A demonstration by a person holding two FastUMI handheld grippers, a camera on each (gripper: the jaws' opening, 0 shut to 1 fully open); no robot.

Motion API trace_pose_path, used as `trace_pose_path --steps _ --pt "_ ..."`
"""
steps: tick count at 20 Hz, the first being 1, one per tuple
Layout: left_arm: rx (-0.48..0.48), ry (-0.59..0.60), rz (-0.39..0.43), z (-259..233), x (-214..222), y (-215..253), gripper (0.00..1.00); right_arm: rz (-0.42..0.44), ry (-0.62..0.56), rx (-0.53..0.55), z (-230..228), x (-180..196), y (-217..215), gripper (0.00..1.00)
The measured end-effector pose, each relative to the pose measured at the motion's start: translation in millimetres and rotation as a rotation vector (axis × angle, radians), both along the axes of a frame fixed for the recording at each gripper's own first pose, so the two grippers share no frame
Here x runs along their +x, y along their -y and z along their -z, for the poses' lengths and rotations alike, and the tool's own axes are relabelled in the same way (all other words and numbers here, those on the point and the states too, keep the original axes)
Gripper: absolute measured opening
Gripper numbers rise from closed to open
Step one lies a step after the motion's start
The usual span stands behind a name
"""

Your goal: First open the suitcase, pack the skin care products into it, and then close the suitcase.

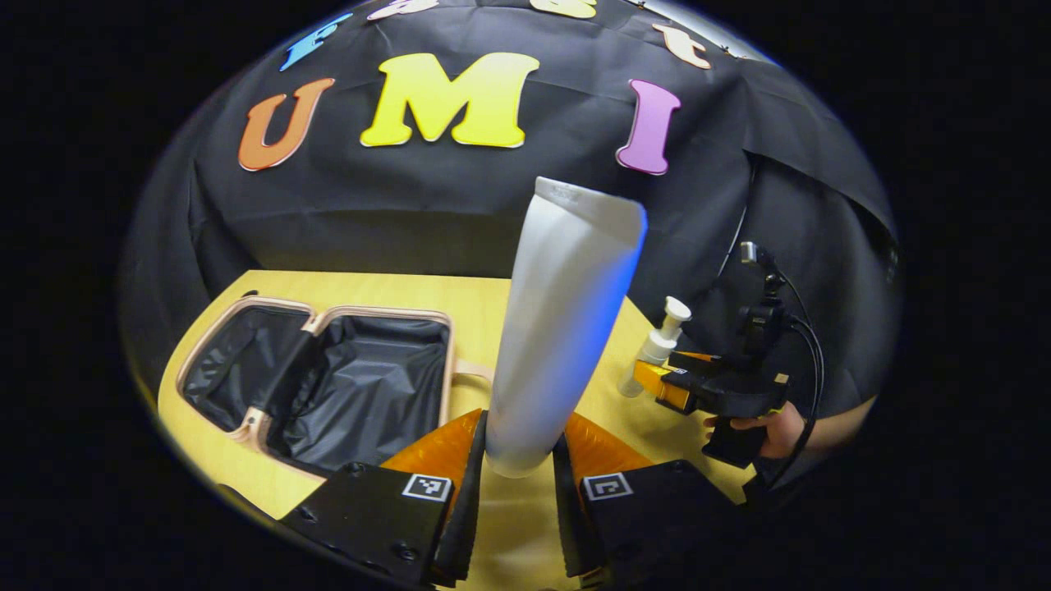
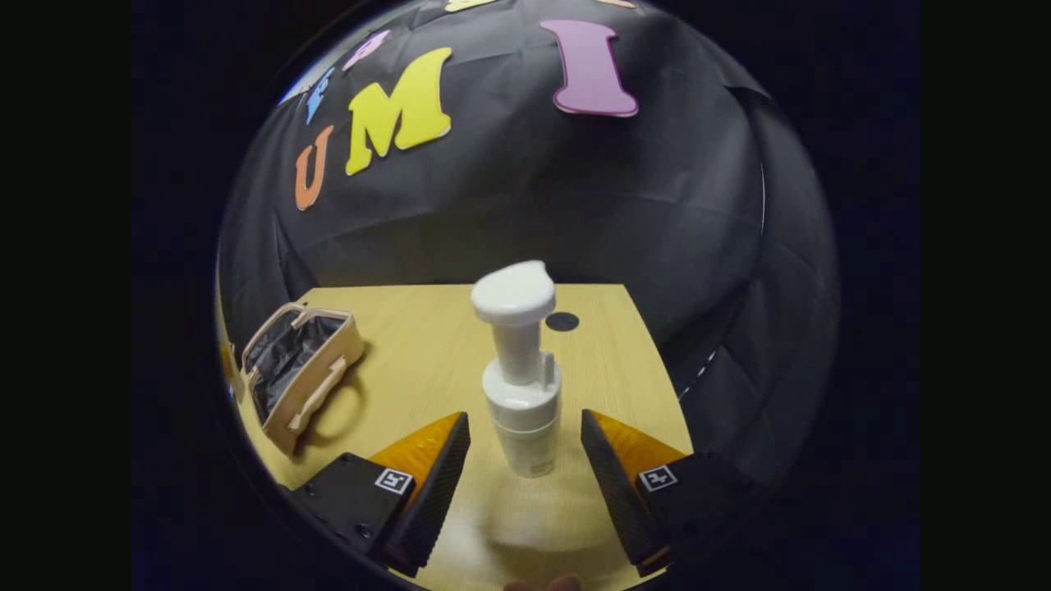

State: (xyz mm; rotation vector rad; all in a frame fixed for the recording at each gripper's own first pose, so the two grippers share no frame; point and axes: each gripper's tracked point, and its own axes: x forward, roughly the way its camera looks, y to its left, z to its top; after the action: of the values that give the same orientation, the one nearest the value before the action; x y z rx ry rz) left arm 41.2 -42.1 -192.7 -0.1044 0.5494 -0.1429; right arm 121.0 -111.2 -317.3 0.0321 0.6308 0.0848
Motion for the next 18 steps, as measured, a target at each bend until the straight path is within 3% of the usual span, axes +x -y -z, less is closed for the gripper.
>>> trace_pose_path --steps 4,5,7,9,14,18 --pt "0.019 -0.046 -0.073 8 -17 -47 0.44 0.002 -0.030 -0.009 16 15 -4 0.72" --pt "0.009 -0.057 -0.099 8 -20 -56 0.44 0.003 -0.045 -0.011 19 16 -4 0.62" --pt "-0.008 -0.062 -0.141 9 -18 -77 0.44 0.016 -0.054 -0.018 18 17 -5 0.51" --pt "0.001 -0.068 -0.152 9 -14 -99 0.44 0.018 -0.070 -0.020 17 12 -7 0.49" --pt "-0.017 -0.138 -0.079 21 4 -139 0.44 -0.013 -0.085 0.057 -19 -21 -26 0.48" --pt "-0.060 -0.312 0.037 60 26 -155 0.44 -0.056 -0.098 0.132 -70 -67 -44 0.46"
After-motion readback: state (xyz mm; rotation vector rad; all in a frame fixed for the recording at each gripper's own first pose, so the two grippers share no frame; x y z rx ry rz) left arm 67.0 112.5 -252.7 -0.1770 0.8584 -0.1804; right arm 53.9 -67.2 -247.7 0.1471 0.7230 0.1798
